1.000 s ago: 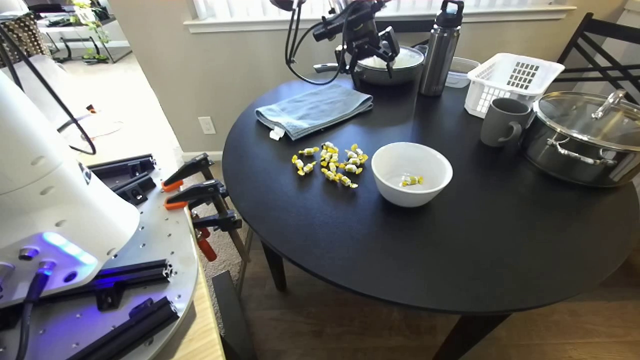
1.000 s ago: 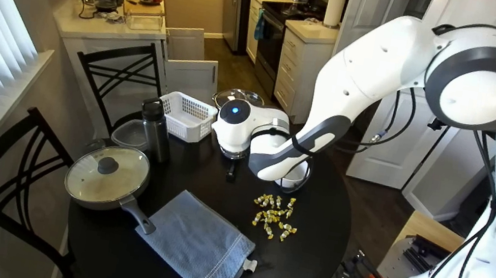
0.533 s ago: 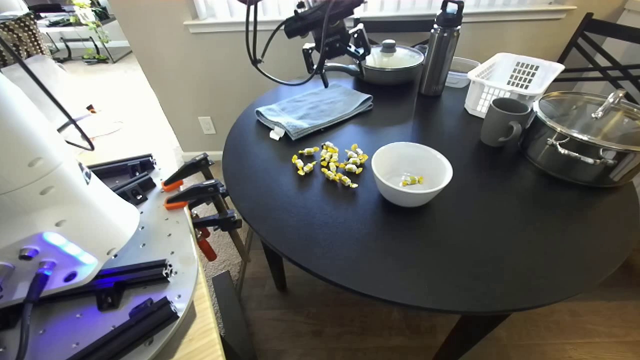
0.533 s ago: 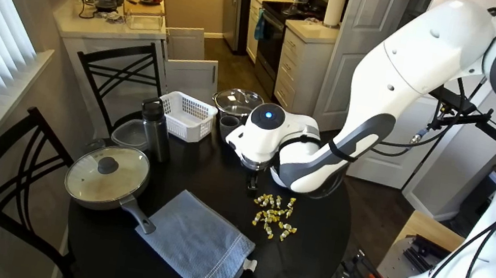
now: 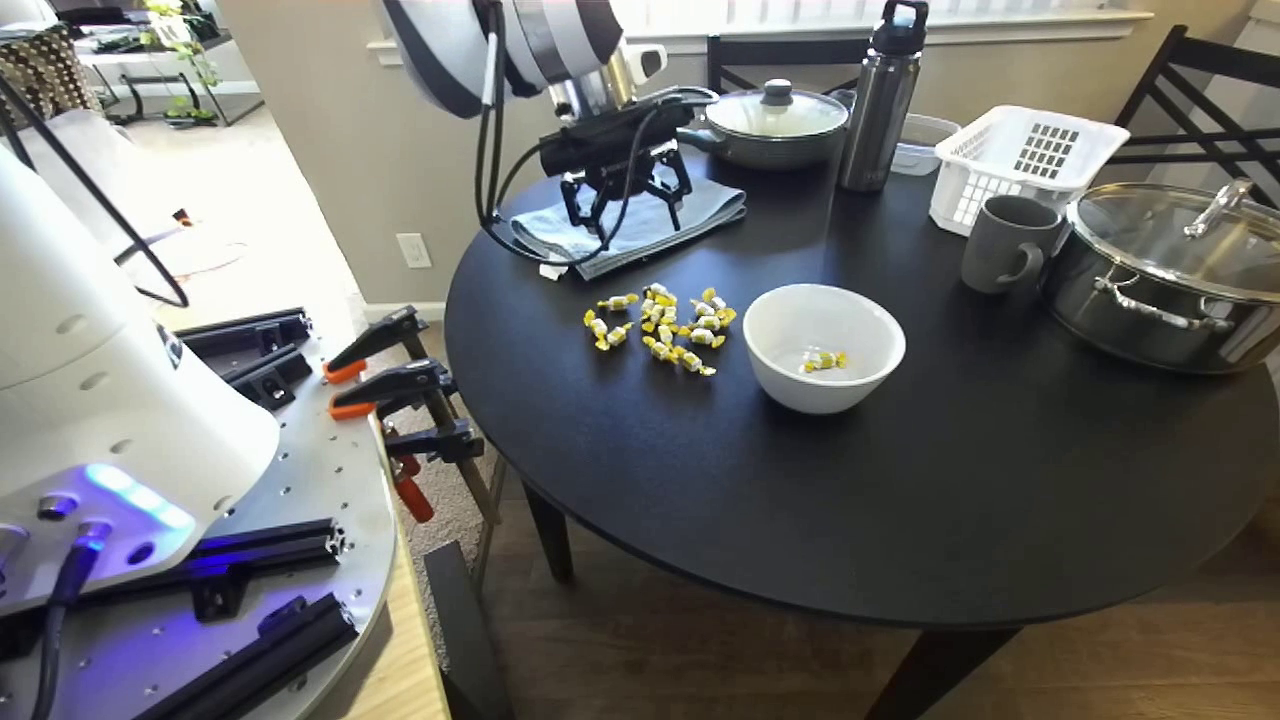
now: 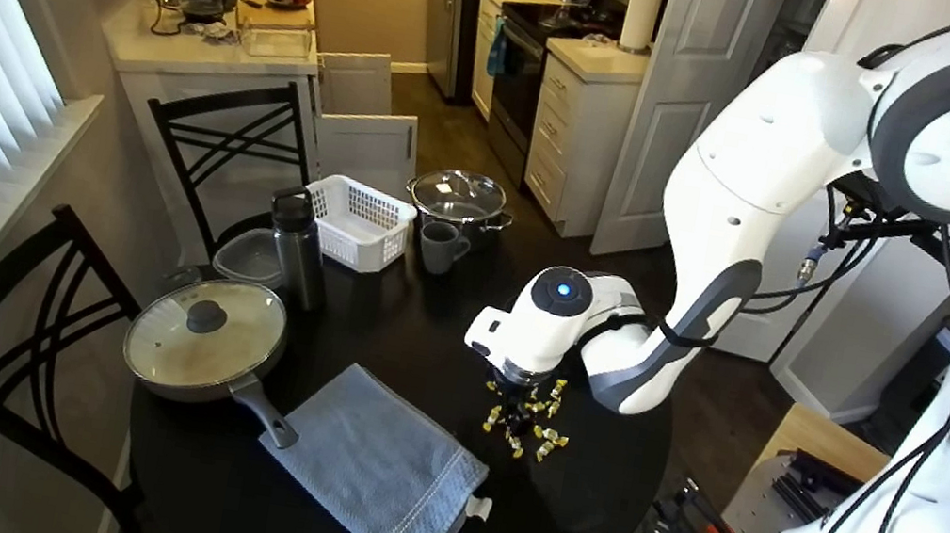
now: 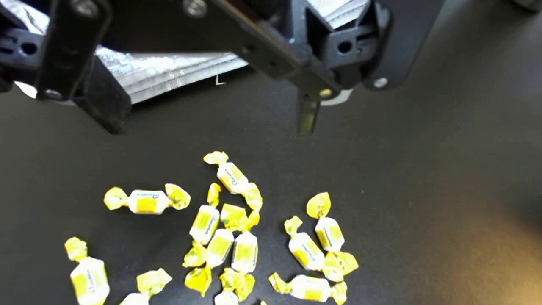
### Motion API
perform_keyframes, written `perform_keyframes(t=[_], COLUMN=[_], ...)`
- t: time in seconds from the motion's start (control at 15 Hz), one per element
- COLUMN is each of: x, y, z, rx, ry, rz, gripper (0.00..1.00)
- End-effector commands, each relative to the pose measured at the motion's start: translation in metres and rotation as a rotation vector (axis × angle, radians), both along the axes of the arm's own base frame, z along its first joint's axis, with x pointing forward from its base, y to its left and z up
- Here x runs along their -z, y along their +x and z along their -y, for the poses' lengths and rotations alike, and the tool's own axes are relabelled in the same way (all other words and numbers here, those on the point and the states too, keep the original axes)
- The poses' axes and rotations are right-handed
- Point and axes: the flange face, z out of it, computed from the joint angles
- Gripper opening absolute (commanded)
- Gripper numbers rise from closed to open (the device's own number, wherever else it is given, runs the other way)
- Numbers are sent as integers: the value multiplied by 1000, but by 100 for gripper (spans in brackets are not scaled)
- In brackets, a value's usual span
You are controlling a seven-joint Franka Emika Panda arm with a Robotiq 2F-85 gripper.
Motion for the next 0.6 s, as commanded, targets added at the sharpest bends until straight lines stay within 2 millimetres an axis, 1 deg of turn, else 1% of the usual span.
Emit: perform_keyframes(t=[0.0,0.33,0.53], x=[23,50,58], y=[1,-1,0], z=[11,13,12], rx=[-78,-90,-79], ry=[31,38,37], rz=[2,-36,-49], gripper=[100,100,100])
